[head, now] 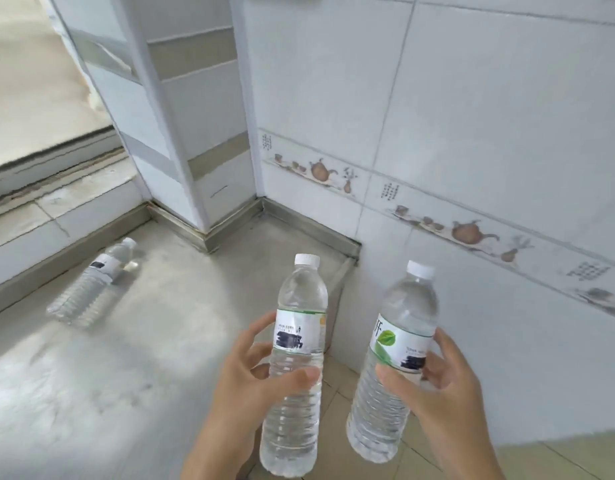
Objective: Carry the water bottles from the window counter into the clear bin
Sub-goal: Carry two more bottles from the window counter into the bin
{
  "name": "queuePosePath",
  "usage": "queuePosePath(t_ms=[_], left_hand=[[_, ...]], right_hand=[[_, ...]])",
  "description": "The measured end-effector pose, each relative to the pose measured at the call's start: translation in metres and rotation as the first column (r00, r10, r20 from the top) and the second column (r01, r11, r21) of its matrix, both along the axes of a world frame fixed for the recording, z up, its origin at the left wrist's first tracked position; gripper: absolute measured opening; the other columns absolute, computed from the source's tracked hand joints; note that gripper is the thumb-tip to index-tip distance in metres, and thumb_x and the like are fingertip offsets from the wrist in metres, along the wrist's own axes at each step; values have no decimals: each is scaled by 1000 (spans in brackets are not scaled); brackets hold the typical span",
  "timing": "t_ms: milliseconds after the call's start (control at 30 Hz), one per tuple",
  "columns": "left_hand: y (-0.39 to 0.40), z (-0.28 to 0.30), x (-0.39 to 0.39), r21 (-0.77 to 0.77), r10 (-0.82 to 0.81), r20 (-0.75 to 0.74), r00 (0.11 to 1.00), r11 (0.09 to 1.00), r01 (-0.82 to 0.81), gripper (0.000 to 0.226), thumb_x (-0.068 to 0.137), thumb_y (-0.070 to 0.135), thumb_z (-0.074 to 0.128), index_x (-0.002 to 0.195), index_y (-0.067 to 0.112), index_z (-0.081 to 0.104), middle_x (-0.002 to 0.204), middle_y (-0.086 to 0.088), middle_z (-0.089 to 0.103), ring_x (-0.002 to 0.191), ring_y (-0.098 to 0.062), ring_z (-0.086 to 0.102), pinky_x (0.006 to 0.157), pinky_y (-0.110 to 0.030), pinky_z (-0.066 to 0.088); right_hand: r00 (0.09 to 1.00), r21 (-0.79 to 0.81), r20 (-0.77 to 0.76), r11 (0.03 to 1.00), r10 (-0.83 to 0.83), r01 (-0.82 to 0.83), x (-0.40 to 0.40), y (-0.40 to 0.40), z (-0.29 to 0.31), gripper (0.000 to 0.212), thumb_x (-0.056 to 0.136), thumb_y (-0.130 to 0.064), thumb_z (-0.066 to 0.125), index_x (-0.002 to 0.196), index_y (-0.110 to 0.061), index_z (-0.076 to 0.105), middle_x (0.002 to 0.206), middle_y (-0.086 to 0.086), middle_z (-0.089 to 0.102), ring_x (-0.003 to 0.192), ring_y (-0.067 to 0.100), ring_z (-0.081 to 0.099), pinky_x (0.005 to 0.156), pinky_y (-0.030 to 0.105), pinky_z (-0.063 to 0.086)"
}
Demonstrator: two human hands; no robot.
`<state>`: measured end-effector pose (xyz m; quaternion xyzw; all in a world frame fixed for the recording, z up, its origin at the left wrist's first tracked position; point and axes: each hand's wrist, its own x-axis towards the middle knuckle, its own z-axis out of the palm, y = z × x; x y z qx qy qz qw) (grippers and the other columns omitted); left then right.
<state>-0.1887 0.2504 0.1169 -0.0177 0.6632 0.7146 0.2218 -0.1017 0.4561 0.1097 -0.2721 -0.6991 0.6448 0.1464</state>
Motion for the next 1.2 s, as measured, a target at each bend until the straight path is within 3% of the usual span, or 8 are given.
queuePosePath(t_ms=[100,167,367,533,633,833,1067,1200], left_hand=[[55,1,26,21,-118,-11,993,993,118,78,44,2,87,112,35,66,93,-9,78,78,-22,76,61,-26,57],[93,1,44,11,-211,-29,977,977,211,83,40,8,90,115,35,66,97,-8,78,85,-23,76,69,-33,59],[196,4,92,-29,-468,-55,882,884,468,82,40,12,90,110,48,66,98,-5,78,87,-27,75,77,-40,60],[276,7,128,-50,-664,-34,747,748,662,86,26,25,92,103,55,66,102,-2,76,88,-31,73,70,-33,58],[321,10,149,-72,-770,-47,636,637,767,87,27,26,94,103,58,65,105,-2,76,89,-31,73,81,-39,60],[414,22,187,-41,-934,-74,350,354,935,92,31,23,94,115,48,63,99,4,78,85,-23,76,91,-45,56],[517,35,231,-7,-979,-154,133,135,991,87,33,25,94,109,55,64,101,11,76,90,-12,75,92,-44,55],[564,36,264,12,-981,-180,77,76,997,86,35,24,94,108,56,64,110,5,74,93,-15,75,94,-45,55]], right_hand=[[993,28,-19,993,-113,114,45,41,0,71,56,1,88,107,-39,60,87,-12,75,76,19,67,65,16,51],[978,27,-34,978,-204,205,78,69,1,70,53,0,91,100,-42,60,85,-15,73,69,17,62,60,9,47],[889,5,-36,890,-456,456,169,129,5,72,56,4,87,108,-38,62,91,-10,74,69,7,64,61,16,51],[742,27,-29,742,-669,670,231,162,-1,78,49,-14,94,114,-40,60,96,-9,74,80,25,67,73,31,52],[637,40,-31,636,-770,771,259,176,0,81,39,-36,92,113,-44,59,97,-10,74,79,24,68,71,32,54],[398,57,-31,395,-917,917,309,207,13,83,52,-14,92,122,-36,54,92,-8,74,68,9,67,56,14,49],[160,89,-93,152,-983,984,350,252,17,89,48,-28,93,128,-31,54,100,-7,72,80,17,69,67,27,54],[71,119,-127,56,-989,991,373,279,30,71,56,-16,90,115,-40,58,95,-10,73,78,17,68,67,28,53]])
